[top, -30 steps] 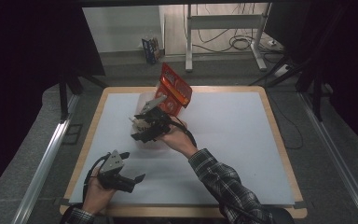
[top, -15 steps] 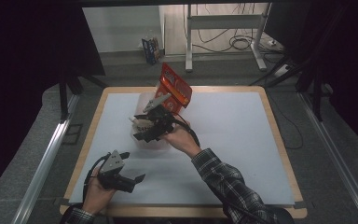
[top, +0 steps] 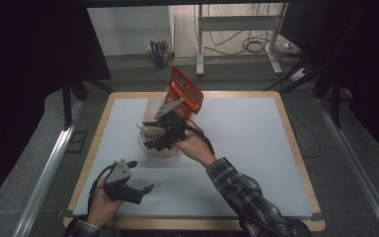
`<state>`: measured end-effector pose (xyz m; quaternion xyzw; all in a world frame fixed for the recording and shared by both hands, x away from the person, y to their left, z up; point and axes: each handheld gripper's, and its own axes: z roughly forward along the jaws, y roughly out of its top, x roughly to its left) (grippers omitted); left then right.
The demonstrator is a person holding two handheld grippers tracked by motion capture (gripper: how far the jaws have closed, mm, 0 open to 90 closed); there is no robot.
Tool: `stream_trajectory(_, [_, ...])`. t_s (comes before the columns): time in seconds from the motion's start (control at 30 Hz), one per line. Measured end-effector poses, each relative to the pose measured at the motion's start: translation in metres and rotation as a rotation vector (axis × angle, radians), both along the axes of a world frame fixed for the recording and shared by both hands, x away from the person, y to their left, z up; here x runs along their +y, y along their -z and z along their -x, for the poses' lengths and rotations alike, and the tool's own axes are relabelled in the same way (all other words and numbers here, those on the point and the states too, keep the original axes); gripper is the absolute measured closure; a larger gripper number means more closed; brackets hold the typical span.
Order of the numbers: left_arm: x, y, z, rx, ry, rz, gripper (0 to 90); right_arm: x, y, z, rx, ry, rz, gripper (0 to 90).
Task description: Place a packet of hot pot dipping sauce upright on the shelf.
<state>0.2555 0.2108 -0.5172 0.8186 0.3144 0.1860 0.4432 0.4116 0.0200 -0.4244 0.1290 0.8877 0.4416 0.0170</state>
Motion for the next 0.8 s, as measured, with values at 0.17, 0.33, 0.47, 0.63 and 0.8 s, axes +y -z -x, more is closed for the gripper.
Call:
stream_trajectory(0.17, [0.001,-0.001,0.000,-0.009,-0.002,0.004,0.5,-0.003,-0.001,0.002,-0.004,0.000,0.006,7.4])
stream_trajectory(0.33, [0.001,-0.001,0.000,-0.011,-0.003,0.002,0.5,-0.006,0.000,0.004,-0.020,-0.001,0.021,4.8])
stream_trajectory(0.47, [0.001,-0.001,0.001,-0.014,-0.003,0.001,0.4,-0.010,0.000,0.005,-0.017,0.002,0.018,3.8])
stream_trajectory(0.63, [0.001,-0.001,0.001,-0.016,-0.003,0.001,0.4,-0.013,0.000,0.006,-0.017,0.004,0.018,2.8])
stream_trajectory(0.8, [0.000,-0.001,0.001,-0.018,-0.003,-0.001,0.4,-0.016,-0.001,0.008,-0.010,0.008,0.014,2.4])
